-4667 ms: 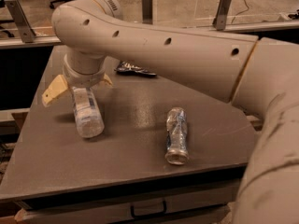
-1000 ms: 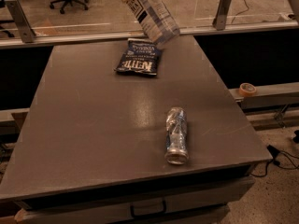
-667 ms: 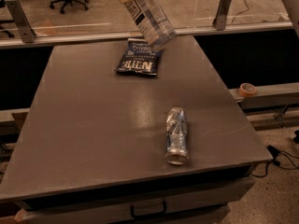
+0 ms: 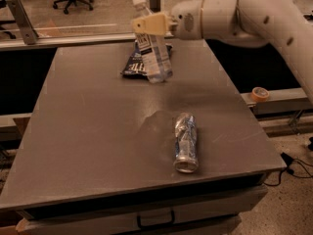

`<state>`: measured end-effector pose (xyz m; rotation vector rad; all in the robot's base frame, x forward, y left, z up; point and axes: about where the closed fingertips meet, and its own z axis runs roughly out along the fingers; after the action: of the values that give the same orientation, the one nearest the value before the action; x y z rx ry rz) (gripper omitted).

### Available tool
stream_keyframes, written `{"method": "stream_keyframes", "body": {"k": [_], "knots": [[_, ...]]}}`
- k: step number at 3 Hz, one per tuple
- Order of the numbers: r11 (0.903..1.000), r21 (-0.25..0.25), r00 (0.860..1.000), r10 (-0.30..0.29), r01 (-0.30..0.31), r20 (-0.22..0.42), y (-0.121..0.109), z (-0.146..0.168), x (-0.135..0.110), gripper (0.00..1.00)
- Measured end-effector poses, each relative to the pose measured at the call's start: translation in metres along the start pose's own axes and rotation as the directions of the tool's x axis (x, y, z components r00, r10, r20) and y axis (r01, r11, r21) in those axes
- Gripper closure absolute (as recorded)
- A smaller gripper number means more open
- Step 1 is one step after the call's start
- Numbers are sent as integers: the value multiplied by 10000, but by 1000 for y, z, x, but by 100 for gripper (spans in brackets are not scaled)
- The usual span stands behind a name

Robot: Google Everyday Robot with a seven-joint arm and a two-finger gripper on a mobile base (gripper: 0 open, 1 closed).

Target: Place blue plastic bottle upright

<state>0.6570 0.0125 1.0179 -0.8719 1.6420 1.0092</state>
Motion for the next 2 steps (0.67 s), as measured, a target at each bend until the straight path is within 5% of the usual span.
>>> {"method": "stream_keyframes", "body": {"k": [1, 2], "knots": [[9998, -182, 9819, 69, -35, 1890, -20, -47, 10, 100], [9971, -80, 9697, -711, 750, 2338, -15, -61, 5, 100]]}}
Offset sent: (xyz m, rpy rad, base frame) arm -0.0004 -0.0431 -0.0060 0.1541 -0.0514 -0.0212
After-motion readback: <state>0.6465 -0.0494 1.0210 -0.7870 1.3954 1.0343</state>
